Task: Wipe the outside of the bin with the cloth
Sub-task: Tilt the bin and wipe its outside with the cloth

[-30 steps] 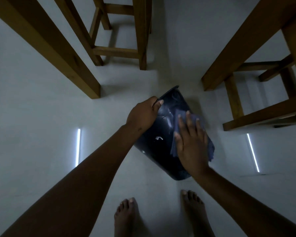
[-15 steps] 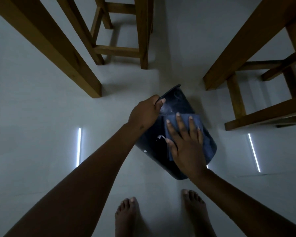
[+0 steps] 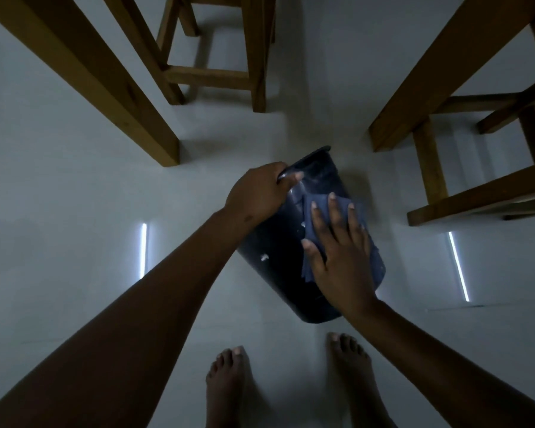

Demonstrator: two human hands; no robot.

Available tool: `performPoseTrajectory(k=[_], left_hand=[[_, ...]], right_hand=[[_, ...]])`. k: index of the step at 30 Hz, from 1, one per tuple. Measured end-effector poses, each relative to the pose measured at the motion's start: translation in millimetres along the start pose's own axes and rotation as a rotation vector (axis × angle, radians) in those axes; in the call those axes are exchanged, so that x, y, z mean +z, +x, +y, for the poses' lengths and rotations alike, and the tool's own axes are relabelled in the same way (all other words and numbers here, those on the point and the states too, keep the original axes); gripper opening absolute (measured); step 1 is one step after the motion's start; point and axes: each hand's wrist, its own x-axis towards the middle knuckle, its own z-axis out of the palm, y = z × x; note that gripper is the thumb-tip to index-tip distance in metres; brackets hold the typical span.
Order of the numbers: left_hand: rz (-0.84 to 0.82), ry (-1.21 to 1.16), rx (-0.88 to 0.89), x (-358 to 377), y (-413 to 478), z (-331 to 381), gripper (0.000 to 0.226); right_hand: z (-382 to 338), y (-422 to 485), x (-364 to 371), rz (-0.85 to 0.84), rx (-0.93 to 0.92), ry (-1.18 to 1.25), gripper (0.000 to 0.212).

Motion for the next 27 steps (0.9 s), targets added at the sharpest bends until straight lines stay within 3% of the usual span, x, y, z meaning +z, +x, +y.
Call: performPoseTrajectory(k=[6,8,13,19,24,27], left_hand=[[-0.06,0.036,-0.015,1.1,11.8,9.9,0.027],[-0.066,0.031,-0.033,2.6,11.3,9.3,0.03],[-0.039,0.024,-0.059,2.2,9.1,6.9,0.031],[-0.081,0.018,-0.075,1.8,14.1,13.0,0.03],[-0.083,0.01,-0.081,1.4,16.8,10.6,0.031],[-0.077,-0.04,-0.021,-1.7,15.1,10.9,0.026]], right_hand=[[23.2,42.9,-13.0,-0.028,0.116,0.252,0.068],[17.1,27.1,-10.3,-0.017,0.149,0.204,0.066],[-5.7,4.3,-2.7,-0.016,-0.055,-0.031,0.059],[9.5,12.8,-7.5,-0.038,0.048,0.067,0.062],[3.8,3.8,-2.6,-0.029,-0.021,-0.016,0.06],[21.1,25.1,-8.1,-0.019,0.046,0.102,0.062]])
